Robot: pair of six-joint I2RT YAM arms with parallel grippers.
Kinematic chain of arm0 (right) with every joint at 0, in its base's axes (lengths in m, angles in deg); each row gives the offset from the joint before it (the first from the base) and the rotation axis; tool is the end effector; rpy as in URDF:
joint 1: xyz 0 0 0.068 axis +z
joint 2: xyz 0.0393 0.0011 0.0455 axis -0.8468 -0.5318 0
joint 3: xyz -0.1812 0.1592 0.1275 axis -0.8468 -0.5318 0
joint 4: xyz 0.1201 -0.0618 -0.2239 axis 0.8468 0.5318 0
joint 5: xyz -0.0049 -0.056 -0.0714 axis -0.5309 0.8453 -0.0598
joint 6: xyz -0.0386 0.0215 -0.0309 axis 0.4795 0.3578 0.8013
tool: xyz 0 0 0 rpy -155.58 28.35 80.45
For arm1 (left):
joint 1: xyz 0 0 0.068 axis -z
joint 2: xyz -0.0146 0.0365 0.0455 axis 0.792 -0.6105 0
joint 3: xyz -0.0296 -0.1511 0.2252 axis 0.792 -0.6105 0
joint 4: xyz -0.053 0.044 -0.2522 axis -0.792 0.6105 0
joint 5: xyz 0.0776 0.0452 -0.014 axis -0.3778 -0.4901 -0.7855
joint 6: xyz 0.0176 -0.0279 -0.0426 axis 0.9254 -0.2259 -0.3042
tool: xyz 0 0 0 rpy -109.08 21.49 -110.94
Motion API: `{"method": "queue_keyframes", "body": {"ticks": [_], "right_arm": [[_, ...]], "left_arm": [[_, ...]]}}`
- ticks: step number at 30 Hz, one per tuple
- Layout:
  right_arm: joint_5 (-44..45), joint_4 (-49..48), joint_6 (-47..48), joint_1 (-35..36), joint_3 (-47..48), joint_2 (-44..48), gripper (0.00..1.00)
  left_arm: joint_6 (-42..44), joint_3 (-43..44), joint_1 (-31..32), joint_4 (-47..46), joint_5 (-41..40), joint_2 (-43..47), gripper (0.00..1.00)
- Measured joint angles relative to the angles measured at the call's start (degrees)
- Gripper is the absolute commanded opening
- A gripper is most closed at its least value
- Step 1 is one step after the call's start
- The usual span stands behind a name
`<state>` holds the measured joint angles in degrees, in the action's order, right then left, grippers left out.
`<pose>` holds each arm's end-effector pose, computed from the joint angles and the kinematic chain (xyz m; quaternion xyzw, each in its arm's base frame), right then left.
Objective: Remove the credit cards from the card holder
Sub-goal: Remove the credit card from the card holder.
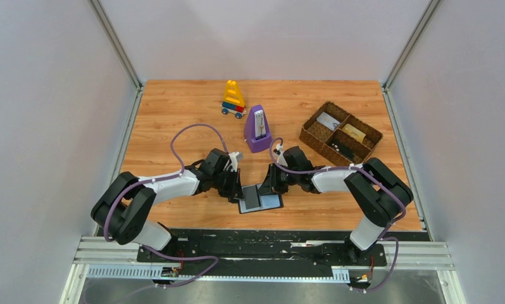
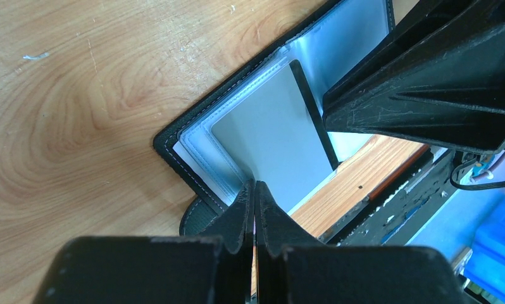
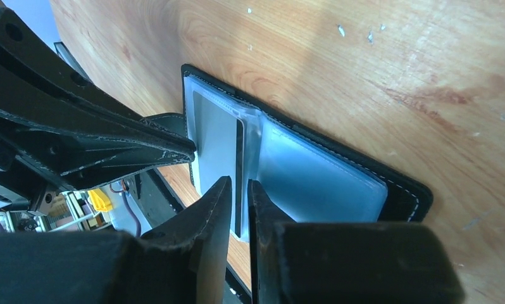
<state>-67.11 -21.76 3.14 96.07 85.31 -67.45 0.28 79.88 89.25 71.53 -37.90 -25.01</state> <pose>0.2244 0.1995 0.1219 -0.0536 0.9011 0.4168 0.1071 0.1993 -0.1667 0.1454 0.0937 0.9320 -0.3225 0.1361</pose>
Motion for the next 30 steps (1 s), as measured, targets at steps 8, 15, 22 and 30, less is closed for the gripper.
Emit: {"method": "queue_keyframes", "body": {"ticks": [8, 15, 22, 30], "right_arm": [[-1.0, -0.5, 0.0, 0.0, 0.0, -0.5, 0.19], [-1.2, -0.5, 0.0, 0.0, 0.0, -1.2, 0.17], [-2.7, -1.7, 0.1, 0.0, 0.0, -1.9, 0.11], [-7.0, -5.7, -0.7, -1.5, -0.7, -3.0, 0.0]], "left_arm": [[0.0, 0.0, 0.0, -0.2, 0.4, -0.2, 0.0], [0.0, 0.0, 0.0, -0.3, 0.4, -0.2, 0.0], [0.2, 0.0, 0.0, -0.3, 0.4, -0.2, 0.0], [0.2, 0.0, -0.1, -0.4, 0.7, -0.4, 0.0]]}}
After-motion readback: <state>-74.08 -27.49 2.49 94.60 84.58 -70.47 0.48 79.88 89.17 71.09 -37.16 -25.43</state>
